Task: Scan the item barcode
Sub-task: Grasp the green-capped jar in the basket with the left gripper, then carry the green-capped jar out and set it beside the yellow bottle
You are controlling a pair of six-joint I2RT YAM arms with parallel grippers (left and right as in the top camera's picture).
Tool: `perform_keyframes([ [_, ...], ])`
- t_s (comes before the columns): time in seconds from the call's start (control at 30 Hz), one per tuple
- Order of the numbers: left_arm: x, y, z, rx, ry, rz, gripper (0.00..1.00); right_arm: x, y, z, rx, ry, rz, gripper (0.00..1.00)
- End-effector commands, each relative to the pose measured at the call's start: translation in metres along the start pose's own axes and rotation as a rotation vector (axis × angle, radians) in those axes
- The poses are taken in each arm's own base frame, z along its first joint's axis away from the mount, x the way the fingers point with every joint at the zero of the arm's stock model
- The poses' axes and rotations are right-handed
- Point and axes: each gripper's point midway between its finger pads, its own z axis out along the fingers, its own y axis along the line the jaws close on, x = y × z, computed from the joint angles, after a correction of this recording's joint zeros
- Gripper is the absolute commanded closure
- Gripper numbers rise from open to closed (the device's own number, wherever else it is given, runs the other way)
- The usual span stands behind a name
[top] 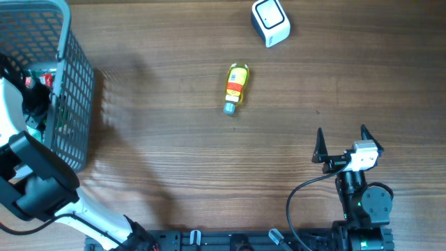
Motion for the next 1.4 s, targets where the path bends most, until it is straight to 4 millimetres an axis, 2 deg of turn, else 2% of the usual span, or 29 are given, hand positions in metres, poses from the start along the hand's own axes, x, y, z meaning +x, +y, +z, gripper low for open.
perform_keyframes([
  [0.0,-0.001,0.001,0.002,-0.011,-0.001,0.004,0.42,-0.002,-0.004,0.0,0.023,-0.008,-0.018,0.01],
  [0.1,-0.001,0.001,0.002,-0.012,0.001,0.004,0.48,-0.002,-0.004,0.0,0.023,-0.008,-0.018,0.0],
  [0.5,-0.001,0.001,-0.002,-0.008,-0.006,0.005,0.62,-0.002,-0.004,0.0,0.023,-0.008,-0.018,0.0],
  [0.63,-0.006,-0.003,-0.019,0.011,-0.048,0.006,0.66,-0.002,-0.004,0.0,0.023,-0.008,-0.018,0.0],
  [0.77,-0.015,-0.008,-0.046,0.041,-0.116,0.009,0.69,-0.002,-0.004,0.0,0.023,-0.008,-0.018,0.0],
  [0.93,-0.022,-0.013,-0.094,0.083,-0.21,0.013,0.72,-0.002,-0.004,0.0,0.023,-0.008,-0.017,0.0],
  [1.03,-0.025,-0.016,-0.13,0.117,-0.284,0.016,0.73,-0.002,-0.004,0.0,0.023,-0.008,-0.018,0.0],
  [1.23,-0.019,-0.018,-0.225,0.206,-0.482,0.028,0.74,-0.002,-0.004,0.0,0.024,-0.008,-0.018,0.0],
  [1.3,-0.009,-0.017,-0.271,0.251,-0.579,0.034,0.74,-0.002,-0.004,0.0,0.023,-0.008,-0.018,0.0],
  [1.37,0.002,-0.017,-0.301,0.283,-0.639,0.045,0.74,-0.002,-0.004,0.0,0.023,-0.008,-0.018,0.0],
])
